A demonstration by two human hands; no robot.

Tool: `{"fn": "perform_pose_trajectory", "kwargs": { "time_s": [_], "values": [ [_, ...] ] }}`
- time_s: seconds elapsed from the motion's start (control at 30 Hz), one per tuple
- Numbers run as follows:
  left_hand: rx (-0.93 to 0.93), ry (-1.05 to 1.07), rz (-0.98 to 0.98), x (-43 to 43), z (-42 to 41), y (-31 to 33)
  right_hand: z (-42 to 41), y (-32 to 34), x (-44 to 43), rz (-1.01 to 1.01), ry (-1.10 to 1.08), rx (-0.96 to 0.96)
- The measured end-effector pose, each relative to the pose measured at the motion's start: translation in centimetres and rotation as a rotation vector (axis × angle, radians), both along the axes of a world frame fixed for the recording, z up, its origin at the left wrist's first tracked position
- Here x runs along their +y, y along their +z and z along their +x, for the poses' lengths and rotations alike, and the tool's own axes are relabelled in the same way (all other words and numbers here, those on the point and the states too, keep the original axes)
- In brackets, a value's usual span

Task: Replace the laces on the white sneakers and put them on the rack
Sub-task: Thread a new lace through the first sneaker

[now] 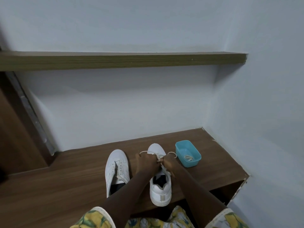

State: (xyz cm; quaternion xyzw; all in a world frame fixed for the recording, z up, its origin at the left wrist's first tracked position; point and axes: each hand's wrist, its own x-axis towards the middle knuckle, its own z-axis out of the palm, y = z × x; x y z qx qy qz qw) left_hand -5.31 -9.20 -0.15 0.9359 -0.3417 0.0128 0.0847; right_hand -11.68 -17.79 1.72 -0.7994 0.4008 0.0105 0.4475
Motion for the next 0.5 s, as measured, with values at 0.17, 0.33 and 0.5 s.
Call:
{"fn": "perform_pose_trajectory", "kwargs": {
  "time_s": [0.17,0.33,0.5],
  "values": [
    [0.651,0.04,-0.419,1.0,1.9,1.6,0.5,-0.8,-0.6,0.04,0.006,0.045],
    [1.121,0.219,-0.785,1.6,3.0,5.6,0.4,-1.0,-0.7,0.089,-0.052,-0.055],
    [1.152,0.312,-1.114,2.1,5.3,6.8,0.4,-1.1,-0.6,0.034,-0.025,-0.04]
  ]
}}
